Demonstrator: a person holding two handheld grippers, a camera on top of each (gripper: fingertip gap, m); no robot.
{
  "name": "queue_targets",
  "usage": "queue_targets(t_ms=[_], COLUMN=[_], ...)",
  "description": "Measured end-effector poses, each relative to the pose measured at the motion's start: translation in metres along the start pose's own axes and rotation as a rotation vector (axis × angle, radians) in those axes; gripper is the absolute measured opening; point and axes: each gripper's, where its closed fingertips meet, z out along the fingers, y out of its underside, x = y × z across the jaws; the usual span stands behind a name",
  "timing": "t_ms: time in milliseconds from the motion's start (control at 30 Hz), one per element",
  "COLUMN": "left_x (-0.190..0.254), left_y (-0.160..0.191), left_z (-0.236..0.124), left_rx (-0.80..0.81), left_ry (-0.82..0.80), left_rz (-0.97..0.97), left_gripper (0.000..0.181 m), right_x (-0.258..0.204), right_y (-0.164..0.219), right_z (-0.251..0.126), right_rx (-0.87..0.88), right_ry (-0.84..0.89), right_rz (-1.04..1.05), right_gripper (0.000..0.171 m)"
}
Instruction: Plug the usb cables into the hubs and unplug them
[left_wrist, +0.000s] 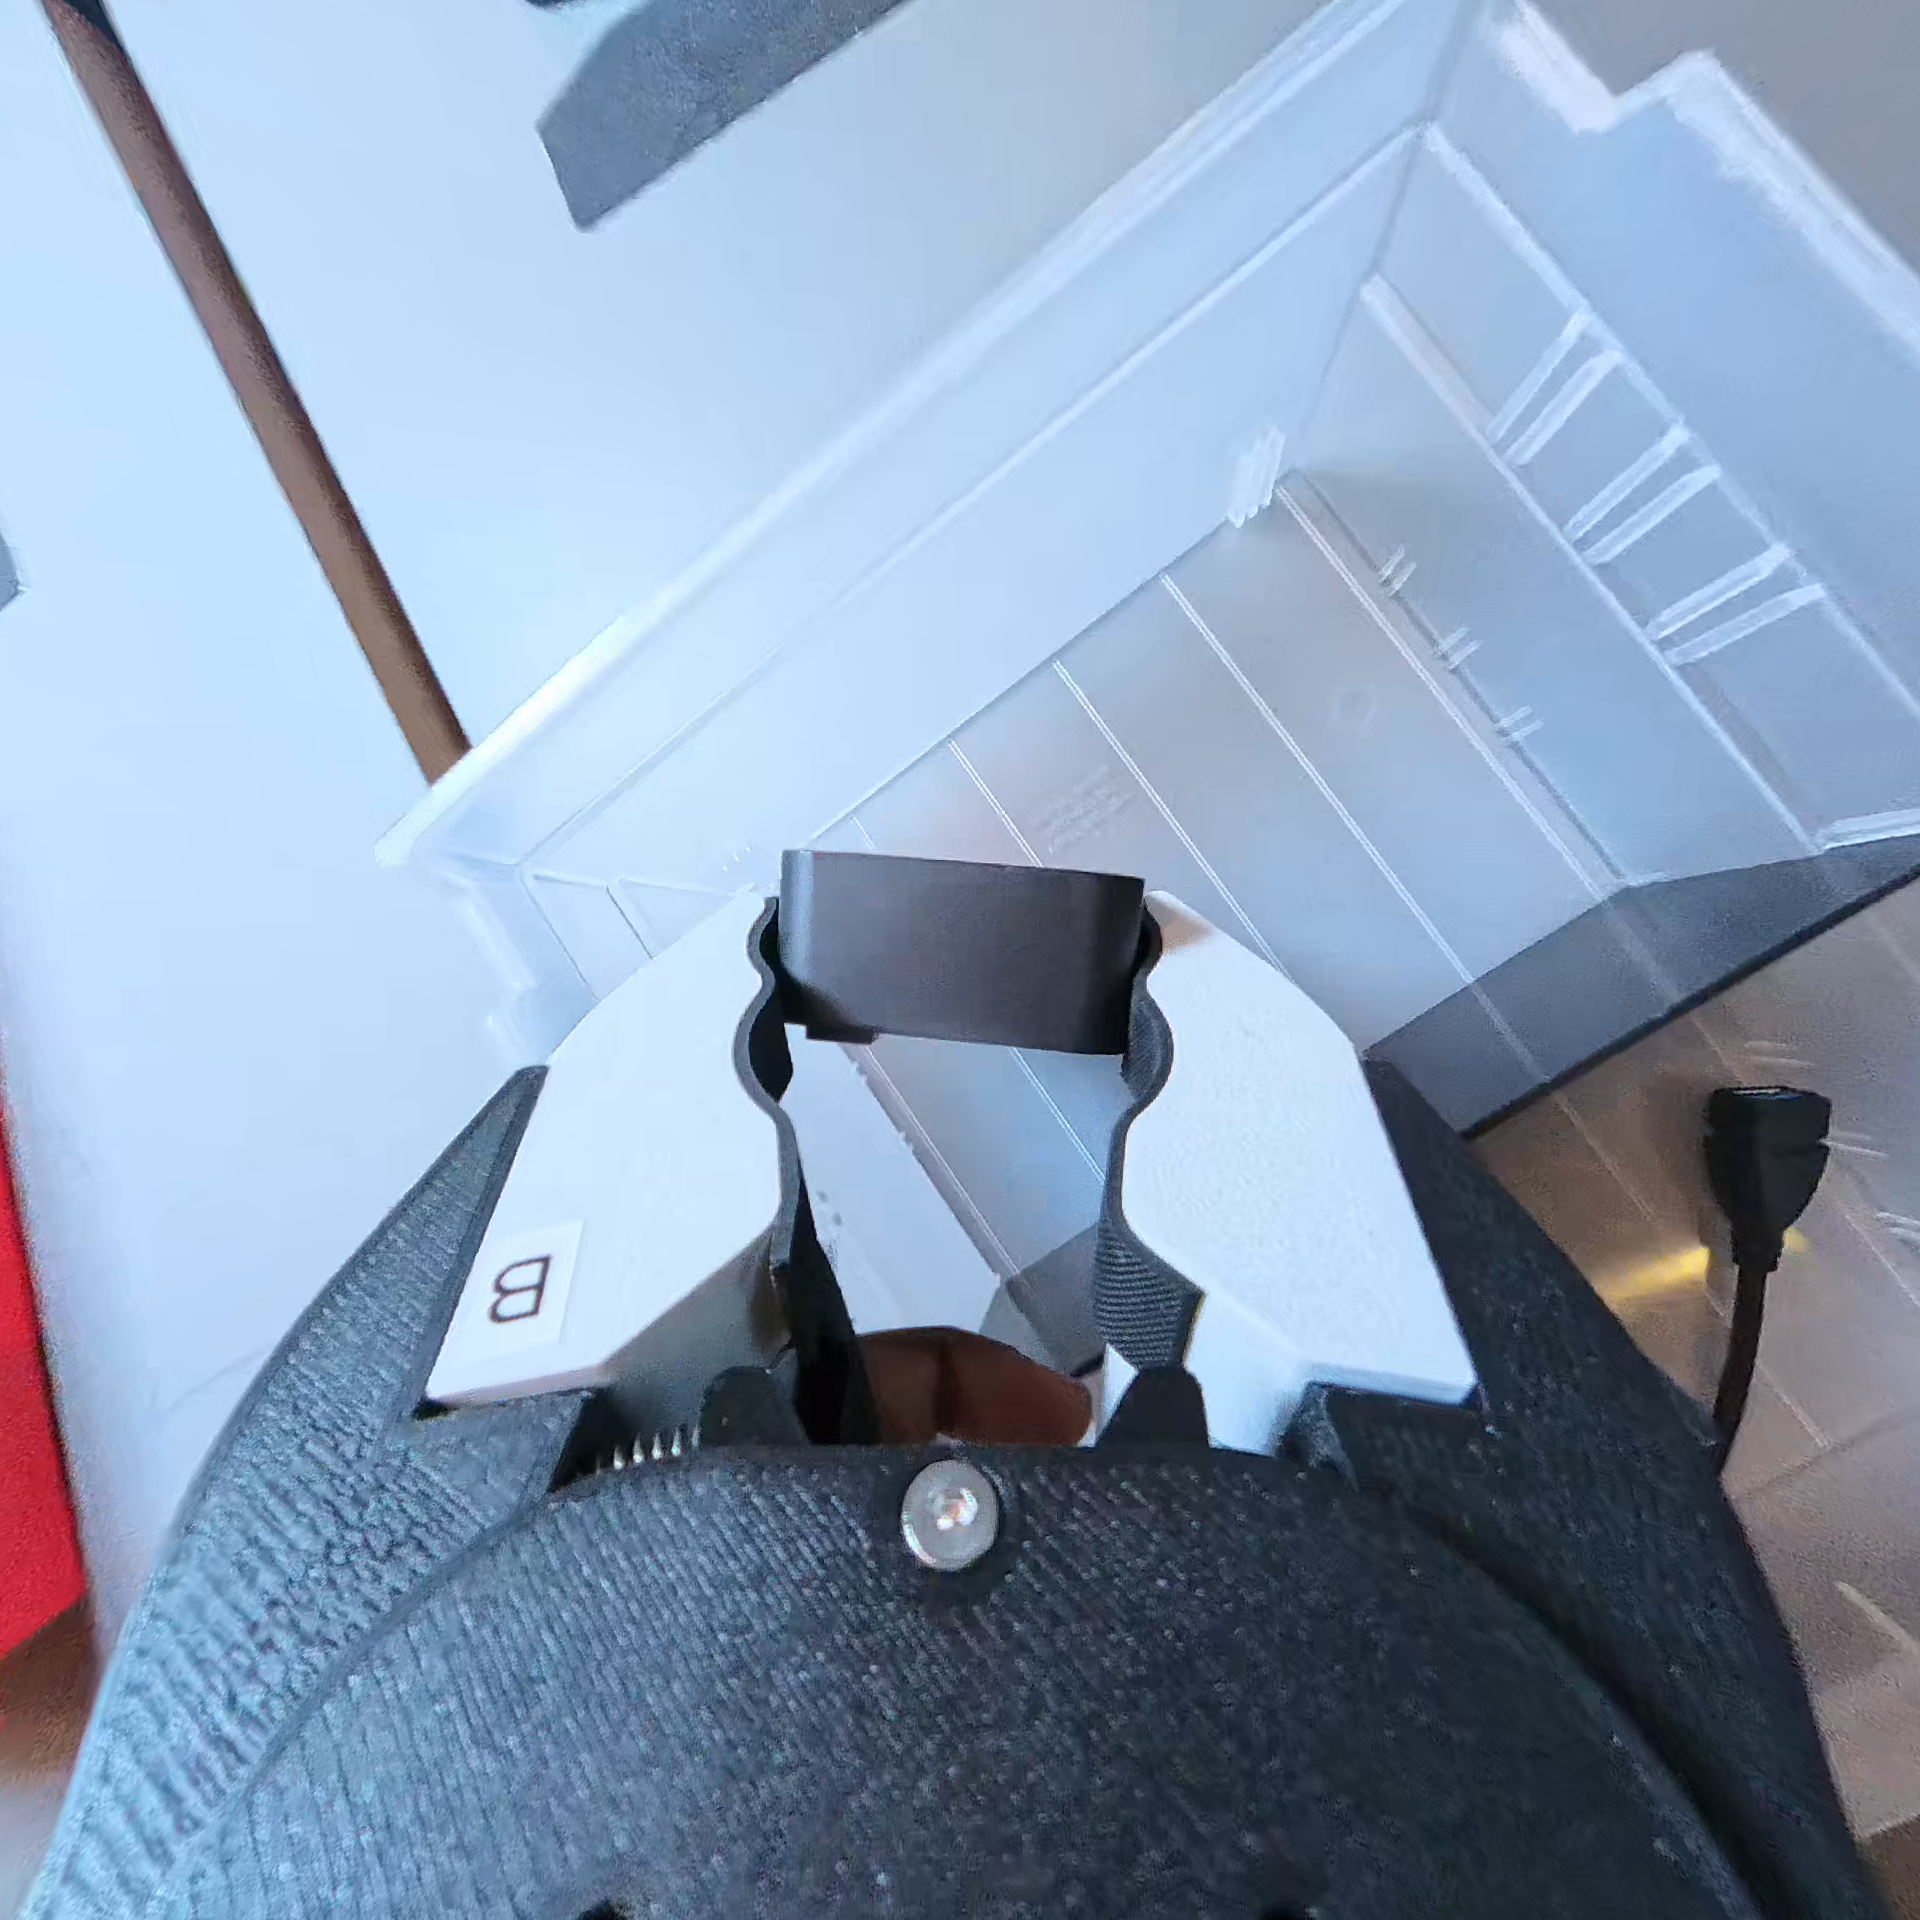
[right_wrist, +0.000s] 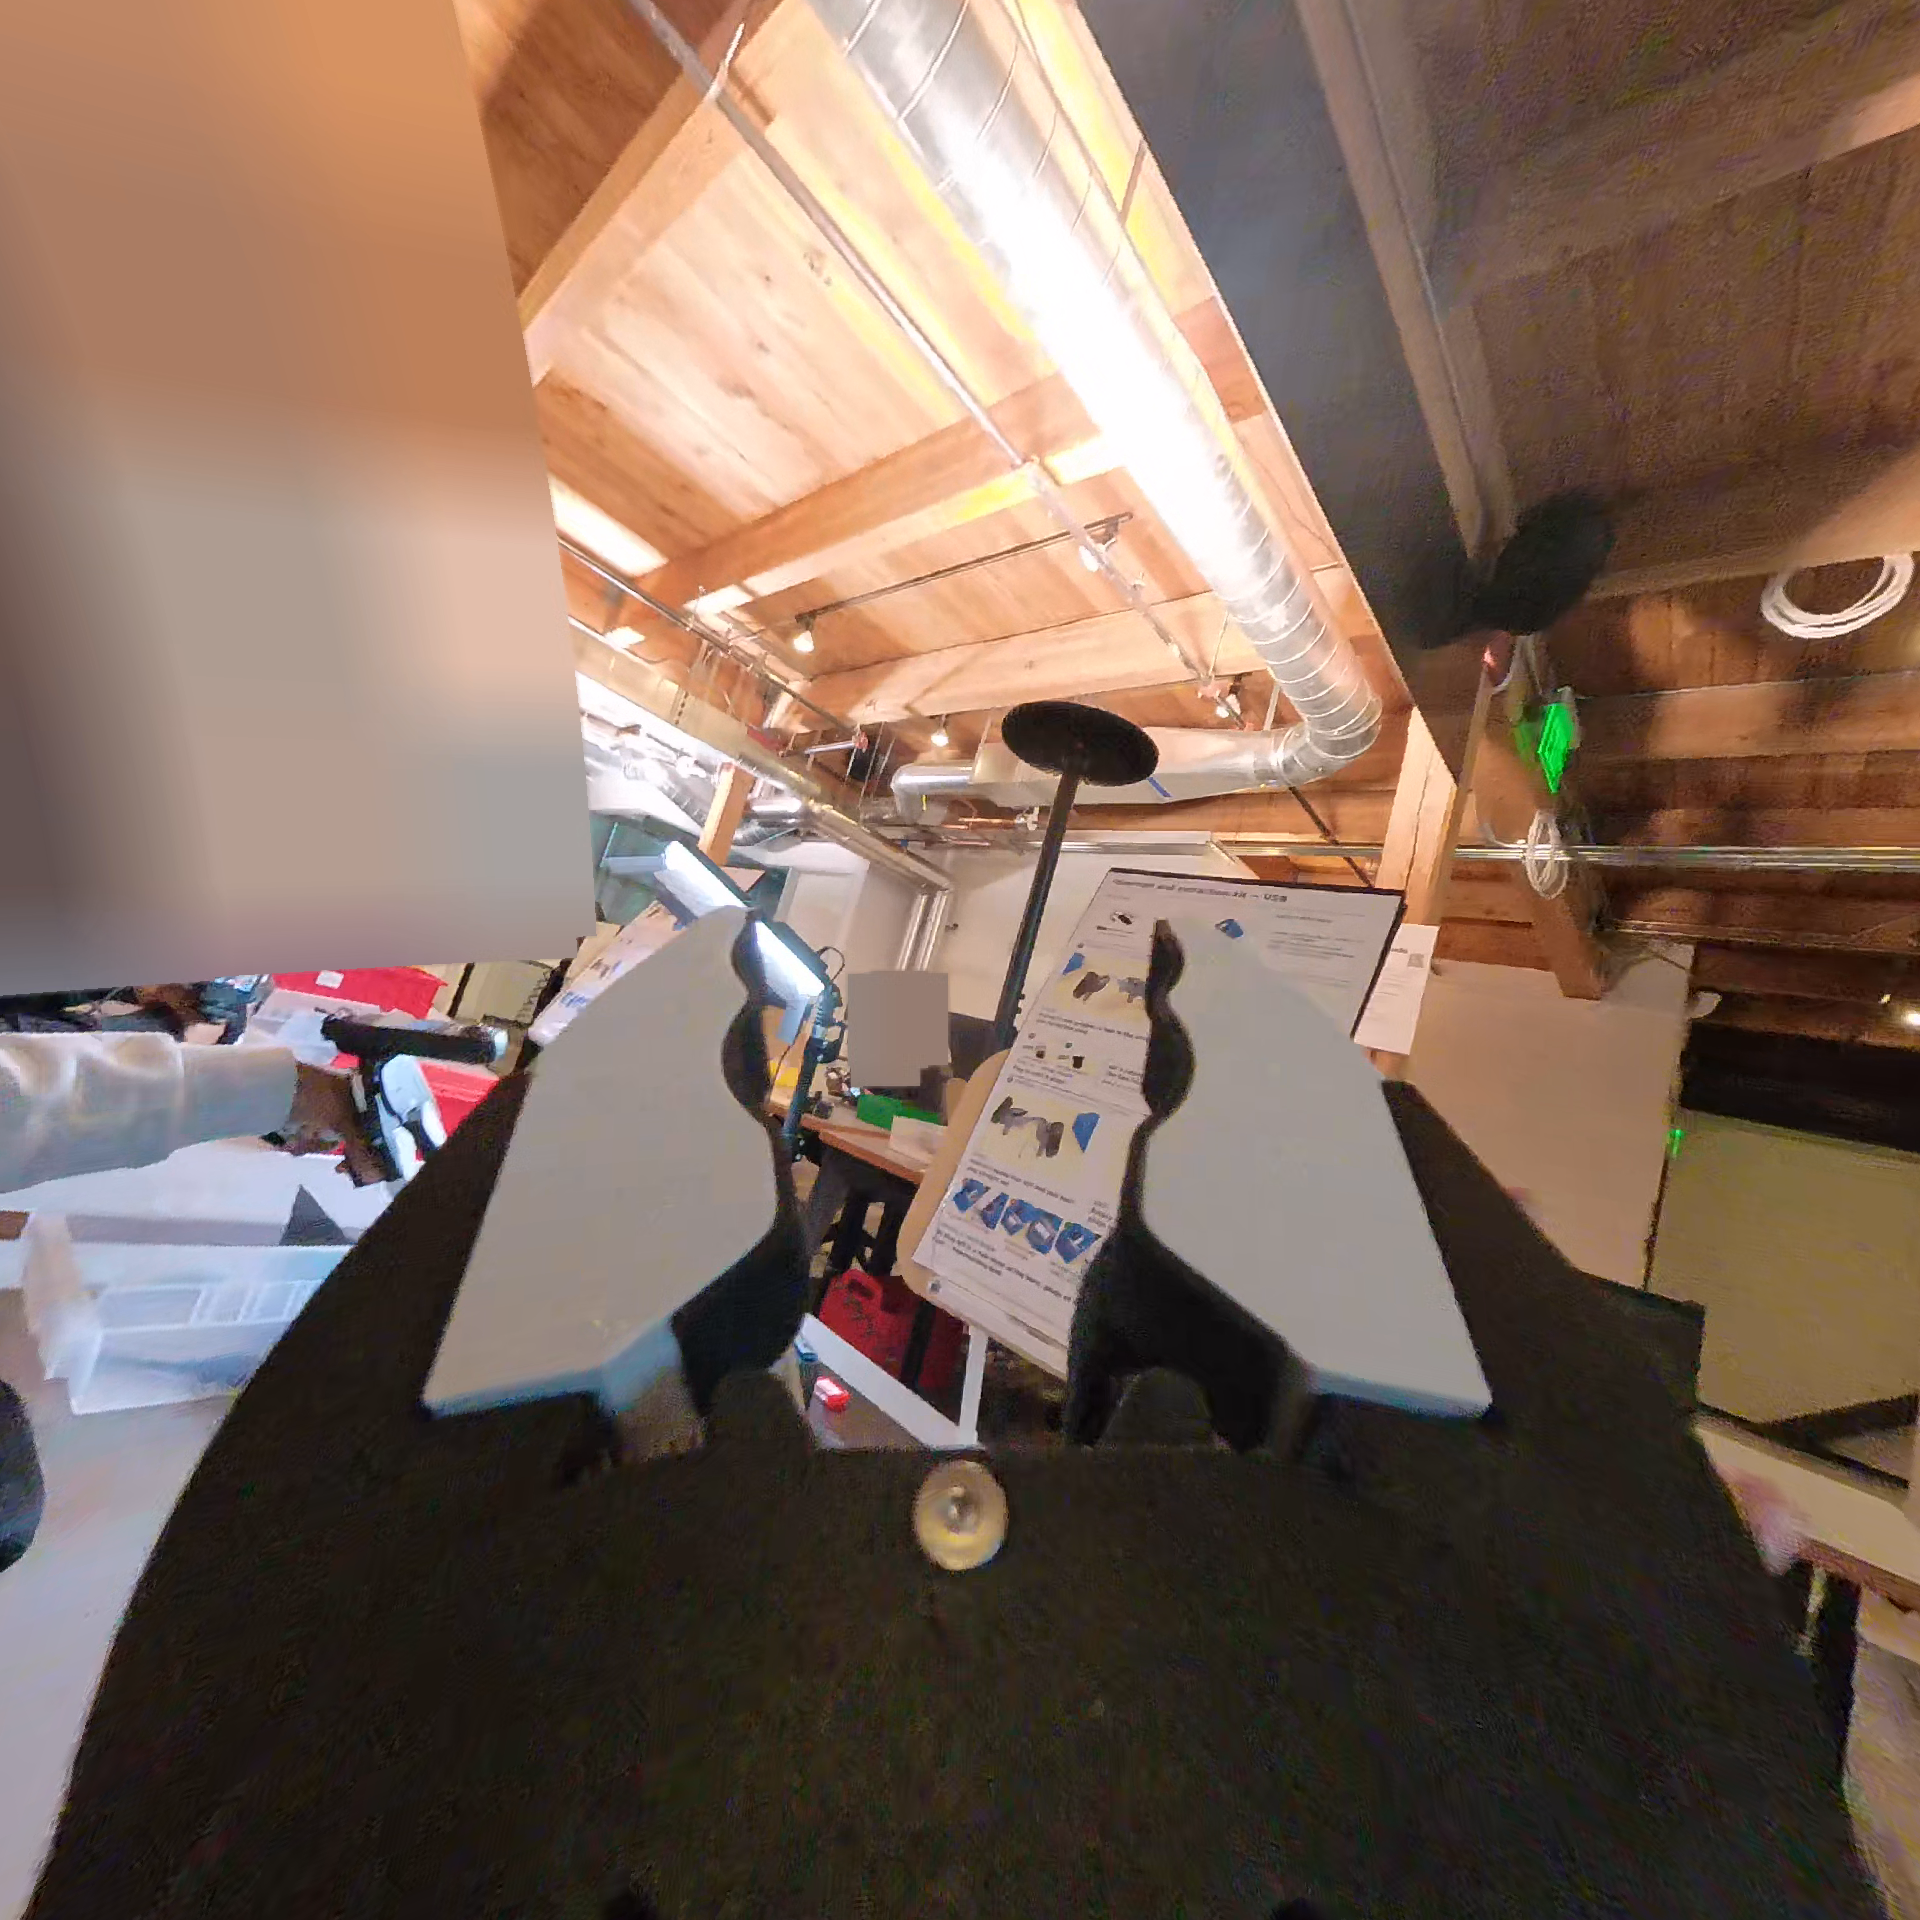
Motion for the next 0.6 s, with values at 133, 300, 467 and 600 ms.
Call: queue_targets(t_ms=[133, 300, 467, 600], left_x=[0.012, 0.090, 0.250, 0.353], left_y=[-0.041, -0.117, -0.143, -0.134], left_z=[-0.051, -0.124, -0.114, -0.074], left_rx=[0.180, 0.476, 0.451, 0.293], left_ry=[-0.138, -0.110, 0.280, 0.447], left_rz=[0.023, 0.162, 0.433, 0.641], left_gripper=[0.063, 0.062, 0.062, 0.062], right_x=[0.001, 0.009, -0.001, -0.009], right_y=[-0.009, -0.036, -0.012, -0.015], right_z=[-0.003, -0.008, -0.004, -0.001], right_rx=[0.063, 0.261, 0.029, 0.015], right_ry=[-0.008, 0.028, 0.053, 0.012], right_rz=[0.071, 0.106, -0.073, -0.024], right_gripper=[0.067, 0.082, 0.071, 0.074])
